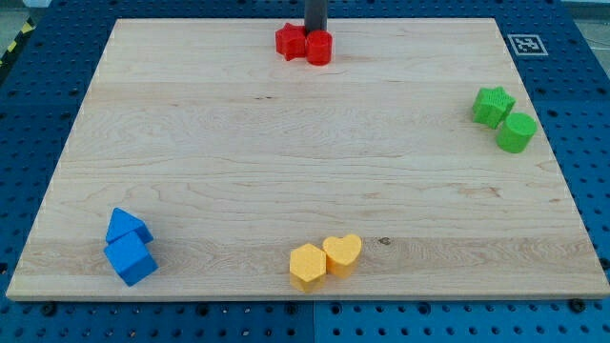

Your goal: Separate the red blocks from each other

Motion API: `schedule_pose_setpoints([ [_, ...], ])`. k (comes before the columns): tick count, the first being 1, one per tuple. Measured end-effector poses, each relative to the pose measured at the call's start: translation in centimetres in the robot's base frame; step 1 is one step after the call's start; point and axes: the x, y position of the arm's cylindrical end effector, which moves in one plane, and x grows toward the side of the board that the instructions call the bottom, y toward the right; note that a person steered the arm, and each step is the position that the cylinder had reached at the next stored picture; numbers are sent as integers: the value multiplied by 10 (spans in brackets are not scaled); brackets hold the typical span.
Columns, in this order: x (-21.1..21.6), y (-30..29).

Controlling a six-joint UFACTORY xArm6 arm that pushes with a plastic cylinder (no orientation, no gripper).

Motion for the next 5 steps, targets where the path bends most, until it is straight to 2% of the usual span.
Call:
schedule_pose_setpoints([
  [1, 27, 0],
  [5, -37, -4],
])
